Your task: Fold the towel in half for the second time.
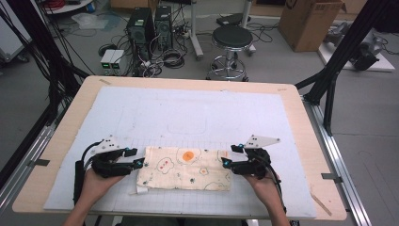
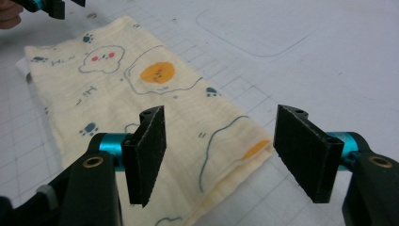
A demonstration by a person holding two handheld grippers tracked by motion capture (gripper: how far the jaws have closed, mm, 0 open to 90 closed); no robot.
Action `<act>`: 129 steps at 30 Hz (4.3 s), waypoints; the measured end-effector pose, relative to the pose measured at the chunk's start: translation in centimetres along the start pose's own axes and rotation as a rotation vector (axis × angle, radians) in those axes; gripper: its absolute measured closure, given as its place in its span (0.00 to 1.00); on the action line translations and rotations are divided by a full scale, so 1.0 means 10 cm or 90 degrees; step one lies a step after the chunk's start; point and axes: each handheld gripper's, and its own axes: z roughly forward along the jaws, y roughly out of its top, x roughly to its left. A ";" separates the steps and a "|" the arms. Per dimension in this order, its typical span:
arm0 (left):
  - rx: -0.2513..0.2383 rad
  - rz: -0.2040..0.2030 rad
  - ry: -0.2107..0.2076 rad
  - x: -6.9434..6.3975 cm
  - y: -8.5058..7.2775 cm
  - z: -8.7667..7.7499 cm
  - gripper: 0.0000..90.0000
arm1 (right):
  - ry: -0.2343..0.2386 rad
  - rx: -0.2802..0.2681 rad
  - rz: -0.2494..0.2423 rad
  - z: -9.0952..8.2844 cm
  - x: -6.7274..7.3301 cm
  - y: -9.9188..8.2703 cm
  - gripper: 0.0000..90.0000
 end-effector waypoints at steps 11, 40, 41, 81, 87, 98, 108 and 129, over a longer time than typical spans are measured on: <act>0.016 -0.044 0.051 0.18 0.13 0.26 0.56 | -0.005 0.014 0.031 0.19 -0.22 0.12 0.52; 0.087 -0.077 0.021 0.26 0.09 0.54 0.84 | 0.032 0.125 0.065 0.49 -0.34 0.00 0.85; 0.085 -0.081 0.021 0.26 0.09 0.54 0.86 | 0.034 0.128 0.064 0.48 -0.34 0.00 0.86; -0.021 -0.129 0.111 0.71 0.62 0.64 0.94 | -0.011 0.068 0.123 0.65 -0.79 0.67 0.94; 0.005 -0.131 0.115 0.75 0.56 0.70 0.94 | -0.018 0.084 0.145 0.77 -0.83 0.65 0.94; -0.012 -0.127 0.103 0.70 0.51 0.62 0.94 | 0.001 0.075 0.137 0.70 -0.78 0.65 0.94; -0.032 -0.112 0.085 0.61 0.44 0.53 0.94 | 0.019 0.048 0.139 0.61 -0.72 0.53 0.94; -0.038 -0.055 0.057 0.38 0.25 0.34 0.92 | 0.056 0.032 0.101 0.43 -0.50 0.32 0.94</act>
